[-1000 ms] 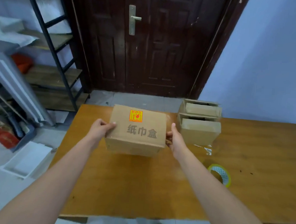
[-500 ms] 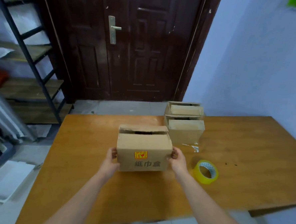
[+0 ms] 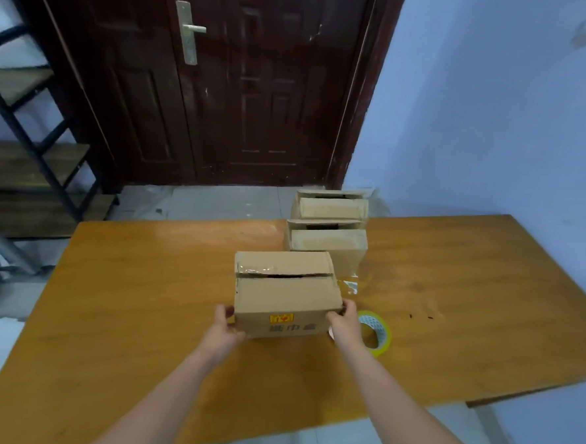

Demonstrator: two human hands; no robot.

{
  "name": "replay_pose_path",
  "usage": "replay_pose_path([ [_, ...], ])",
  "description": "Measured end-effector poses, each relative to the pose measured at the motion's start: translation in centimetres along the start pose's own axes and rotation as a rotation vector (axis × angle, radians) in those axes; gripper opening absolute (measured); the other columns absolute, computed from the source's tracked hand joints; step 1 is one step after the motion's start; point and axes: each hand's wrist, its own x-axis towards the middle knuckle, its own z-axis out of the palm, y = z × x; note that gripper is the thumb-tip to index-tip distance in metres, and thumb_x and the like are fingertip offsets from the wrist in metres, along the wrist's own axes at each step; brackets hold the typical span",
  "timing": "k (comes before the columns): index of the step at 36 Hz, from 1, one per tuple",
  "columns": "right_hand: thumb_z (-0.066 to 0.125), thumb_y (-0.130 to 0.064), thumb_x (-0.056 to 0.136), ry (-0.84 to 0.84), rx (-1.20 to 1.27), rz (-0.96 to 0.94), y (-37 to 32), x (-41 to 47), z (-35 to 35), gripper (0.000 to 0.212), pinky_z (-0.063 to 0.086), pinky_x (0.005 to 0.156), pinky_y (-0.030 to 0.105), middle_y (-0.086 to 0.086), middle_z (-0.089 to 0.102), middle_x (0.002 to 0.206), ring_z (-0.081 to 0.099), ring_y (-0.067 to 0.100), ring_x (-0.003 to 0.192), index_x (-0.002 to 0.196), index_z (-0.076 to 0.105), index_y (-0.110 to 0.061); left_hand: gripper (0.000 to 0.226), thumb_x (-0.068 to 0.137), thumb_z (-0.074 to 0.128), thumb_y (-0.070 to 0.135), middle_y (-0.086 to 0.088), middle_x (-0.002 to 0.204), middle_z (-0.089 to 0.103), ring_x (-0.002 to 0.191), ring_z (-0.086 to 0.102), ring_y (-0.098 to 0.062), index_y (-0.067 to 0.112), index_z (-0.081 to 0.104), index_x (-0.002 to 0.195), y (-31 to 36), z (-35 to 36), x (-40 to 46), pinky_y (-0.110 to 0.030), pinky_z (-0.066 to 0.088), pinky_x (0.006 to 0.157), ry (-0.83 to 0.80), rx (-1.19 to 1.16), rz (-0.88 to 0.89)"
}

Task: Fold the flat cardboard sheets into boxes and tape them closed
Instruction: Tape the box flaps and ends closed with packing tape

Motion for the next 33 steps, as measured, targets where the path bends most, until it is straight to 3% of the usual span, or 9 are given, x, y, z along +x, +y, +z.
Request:
replay_pose_path([
  [6,0.049,-0.011,0.094,0.014,-0.026,0.003,0.4,1.9,-3.9,0.035,0.039,0.076,0.033,0.006,0.051,0.11,0.048,0.022,0.098,0.128,0.041,-0.01,0.071,0.084,0.069,0.007,-0.007,0.138,0.042,0.114,0.051,-0.023,0.018,0.02,0.134,2.2,3.8,0.6,-0.042,0.046,0.096,-0.013,-0.002,0.011],
  [9,0.05,-0.011,0.094,0.02,-0.004,0.013,0.6,2.8,-5.5,0.038,0.04,0.077,0.034,0.007,0.051,0.112,0.048,0.022,0.1,0.13,0.039,-0.009,0.093,0.085,0.066,0.007,-0.011,0.143,0.043,0.12,0.05,-0.025,0.024,-0.001,0.147,3.6,5.7,0.6,-0.036,0.041,0.096,-0.013,0.025,0.018],
  [13,0.05,-0.012,0.094,0.022,0.011,0.022,0.9,4.1,-7.7,0.04,0.042,0.078,0.035,0.006,0.05,0.116,0.049,0.023,0.102,0.132,0.038,-0.012,0.108,0.086,0.065,0.006,-0.014,0.144,0.043,0.118,0.053,-0.024,0.036,-0.021,0.145,5.6,7.8,0.7,-0.033,0.043,0.089,0.013,0.024,0.06],
  [17,0.054,-0.023,0.091,0.023,-0.034,0.01,1.3,5.4,-9.3,0.044,0.044,0.069,0.035,0.008,0.049,0.127,0.053,0.028,0.1,0.132,0.038,-0.02,0.113,0.084,0.069,0.022,-0.009,0.149,0.036,0.129,0.045,-0.029,0.04,-0.027,0.142,7.3,9.6,0.8,-0.044,0.037,0.105,-0.005,0.05,0.131],
  [20,0.053,-0.027,0.091,0.011,-0.156,-0.065,0.8,6.0,-10.7,0.063,0.048,0.09,0.043,0.005,0.03,0.148,0.045,0.029,0.12,0.146,0.022,-0.023,0.112,0.074,0.067,0.048,-0.005,0.148,0.037,0.13,0.043,-0.028,0.041,-0.02,0.144,8.4,10.6,0.9,-0.046,0.039,0.104,0.0,0.126,0.195],
  [22,0.049,-0.022,0.094,-0.01,-0.254,-0.147,0.1,6.3,-11.5,0.071,0.043,0.096,0.037,-0.002,0.014,0.155,0.03,0.027,0.136,0.151,0.005,-0.028,0.101,0.081,0.068,0.04,-0.004,0.146,0.039,0.129,0.044,-0.026,0.043,-0.01,0.146,8.8,10.9,1.4,-0.047,0.042,0.102,0.043,0.164,0.22],
  [25,0.046,-0.022,0.095,-0.061,-0.393,-0.303,-0.9,7.5,-12.1,0.071,0.044,0.084,0.027,-0.006,0.015,0.153,0.039,0.021,0.128,0.15,0.003,-0.035,0.086,0.087,0.064,0.032,-0.005,0.147,0.038,0.128,0.044,-0.026,0.042,0.004,0.148,8.8,11.3,2.1,-0.045,0.043,0.101,0.059,0.259,0.219],
  [30,0.043,-0.029,0.095,-0.092,-0.722,-0.351,-1.4,9.4,-12.2,0.058,0.052,0.083,0.039,-0.002,0.016,0.148,0.049,0.023,0.112,0.148,0.021,-0.023,0.08,0.09,0.06,0.035,-0.006,0.149,0.034,0.129,0.041,-0.029,0.034,0.008,0.15,8.6,12.5,2.7,-0.043,0.044,0.098,0.069,0.322,0.16],
  [33,0.04,-0.032,0.096,-0.081,-0.809,-0.343,-1.4,9.7,-12.4,0.056,0.05,0.084,0.04,-0.002,0.013,0.148,0.047,0.026,0.112,0.148,0.021,-0.021,0.076,0.092,0.058,0.035,-0.009,0.141,0.045,0.108,0.055,-0.03,0.032,0.009,0.15,8.8,12.9,3.3,-0.033,0.048,0.071,0.08,0.394,0.115],
])
